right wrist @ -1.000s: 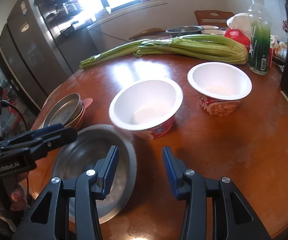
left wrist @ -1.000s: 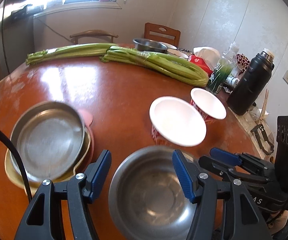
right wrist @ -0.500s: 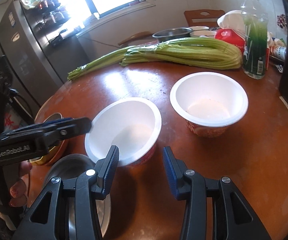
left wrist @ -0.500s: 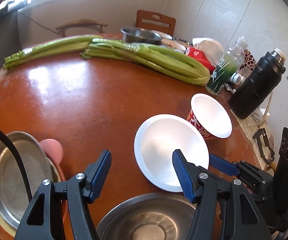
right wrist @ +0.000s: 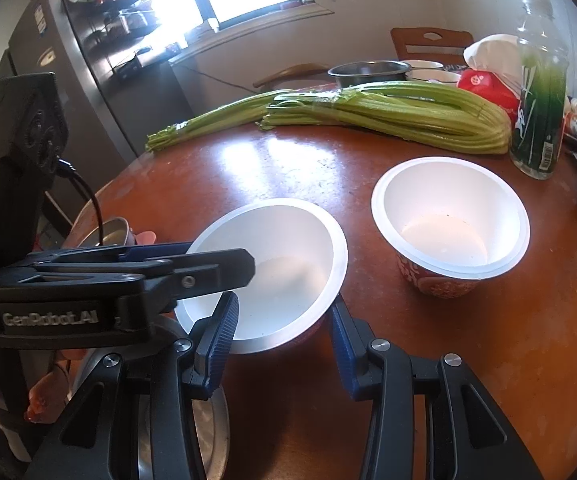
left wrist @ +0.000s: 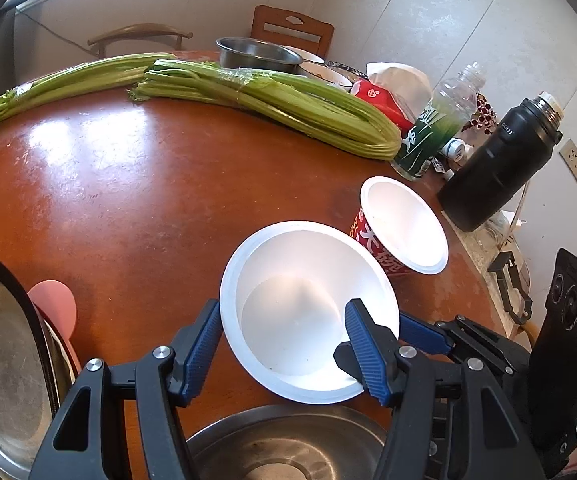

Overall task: Organize plates and bowls
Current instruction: 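Open the left tool and grasp the rim of the white paper noodle bowl, then lift the white noodle bowl with the left tool and lower it into the steel bowl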

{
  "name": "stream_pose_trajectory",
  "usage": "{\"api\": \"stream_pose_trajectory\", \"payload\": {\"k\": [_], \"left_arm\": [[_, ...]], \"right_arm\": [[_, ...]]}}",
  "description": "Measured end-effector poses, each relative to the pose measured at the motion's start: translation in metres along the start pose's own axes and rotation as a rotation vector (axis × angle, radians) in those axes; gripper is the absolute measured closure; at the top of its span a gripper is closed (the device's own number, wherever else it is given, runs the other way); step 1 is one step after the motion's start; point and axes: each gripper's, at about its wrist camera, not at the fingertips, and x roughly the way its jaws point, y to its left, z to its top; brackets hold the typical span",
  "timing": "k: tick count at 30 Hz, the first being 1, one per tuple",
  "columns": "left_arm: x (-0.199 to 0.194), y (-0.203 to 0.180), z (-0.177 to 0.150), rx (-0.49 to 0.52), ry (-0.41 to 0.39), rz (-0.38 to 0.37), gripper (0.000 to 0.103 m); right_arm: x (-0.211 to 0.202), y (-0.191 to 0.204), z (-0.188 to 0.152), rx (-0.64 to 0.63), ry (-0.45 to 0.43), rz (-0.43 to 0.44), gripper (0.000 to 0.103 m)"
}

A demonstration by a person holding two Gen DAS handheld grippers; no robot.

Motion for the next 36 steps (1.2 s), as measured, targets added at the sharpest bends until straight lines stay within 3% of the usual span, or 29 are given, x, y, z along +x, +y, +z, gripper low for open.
{"api": "stream_pose_trajectory", "payload": {"k": [19,36], "left_arm": [[-0.042,-0.012,-0.006,0.028,-0.113,0.007,0.04],[-0.099,-0.022,-0.03,0.048,-0.206,0.023,0.04]], "right_arm": [[-0.031,0.025,0.007,-0.063,-0.088,-0.023,0.056],[-0.069,0.057,0.0,-0.117,-0.15,0.0,0.056]]}}
